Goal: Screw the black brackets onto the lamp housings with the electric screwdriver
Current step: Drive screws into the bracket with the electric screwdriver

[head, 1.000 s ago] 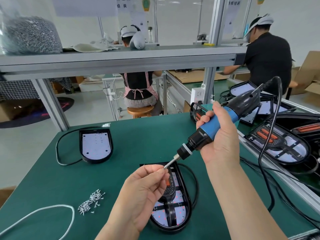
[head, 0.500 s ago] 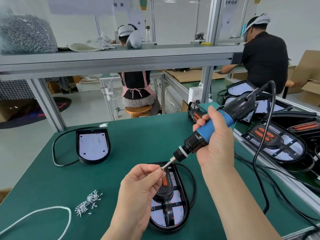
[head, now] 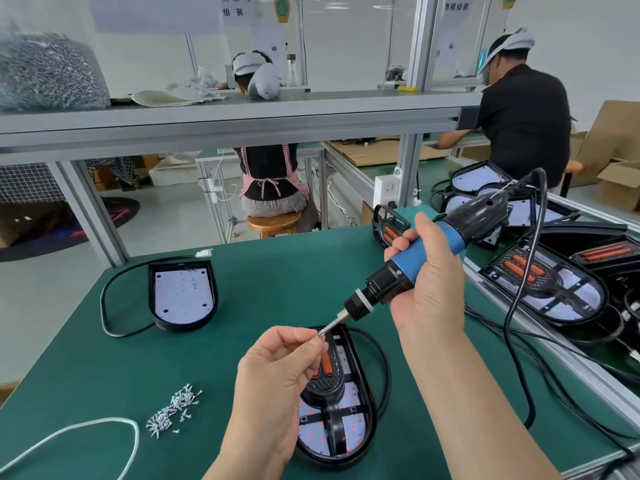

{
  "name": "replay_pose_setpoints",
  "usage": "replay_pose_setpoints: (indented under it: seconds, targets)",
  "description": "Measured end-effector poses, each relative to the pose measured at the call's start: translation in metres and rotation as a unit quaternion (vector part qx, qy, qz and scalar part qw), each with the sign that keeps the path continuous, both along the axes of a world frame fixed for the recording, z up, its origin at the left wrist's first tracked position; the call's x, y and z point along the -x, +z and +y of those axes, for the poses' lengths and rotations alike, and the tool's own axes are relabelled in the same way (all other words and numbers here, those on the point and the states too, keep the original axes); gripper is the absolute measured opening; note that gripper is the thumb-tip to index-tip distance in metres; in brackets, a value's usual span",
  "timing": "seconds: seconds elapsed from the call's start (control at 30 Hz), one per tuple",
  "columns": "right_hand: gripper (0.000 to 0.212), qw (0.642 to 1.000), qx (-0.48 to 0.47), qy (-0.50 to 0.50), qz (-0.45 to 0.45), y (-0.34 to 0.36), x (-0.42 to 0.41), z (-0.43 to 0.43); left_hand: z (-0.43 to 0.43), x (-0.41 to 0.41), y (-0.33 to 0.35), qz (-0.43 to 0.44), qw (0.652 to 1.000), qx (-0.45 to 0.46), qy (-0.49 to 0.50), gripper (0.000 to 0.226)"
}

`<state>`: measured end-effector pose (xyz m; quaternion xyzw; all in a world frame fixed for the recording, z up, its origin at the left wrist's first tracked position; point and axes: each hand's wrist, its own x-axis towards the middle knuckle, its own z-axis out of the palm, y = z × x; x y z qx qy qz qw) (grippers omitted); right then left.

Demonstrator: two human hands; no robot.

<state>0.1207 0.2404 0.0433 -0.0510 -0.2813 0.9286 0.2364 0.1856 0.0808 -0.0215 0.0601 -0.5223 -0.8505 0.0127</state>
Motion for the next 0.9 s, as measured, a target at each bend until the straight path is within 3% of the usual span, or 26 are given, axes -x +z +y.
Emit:
replay_pose_setpoints:
  seconds: [0.3,0.53,0.7,0.9]
  targets:
    - [0.015,0.998,0.003,-0.043,-0.041,0.001,0.000,-0.004,0.015,-0.002,-0.007,0.095,0.974,0.147,0.145,0.027]
    - [0.018,0.996,0.048,-0.020,-0.075,-0.002,0.007,-0.006,0.011,0.002,-0.011,0.140,0.949,0.224,0.172,0.031]
    - [0.017,0.994,0.077,-0.002,-0.072,0.014,0.018,-0.007,0.010,0.009,0.006,0.135,0.973,0.128,0.137,0.037]
    - [0.020,0.994,0.090,0.020,-0.057,0.042,0.024,-0.019,0.029,0.015,-0.004,0.076,0.992,0.093,0.030,0.042]
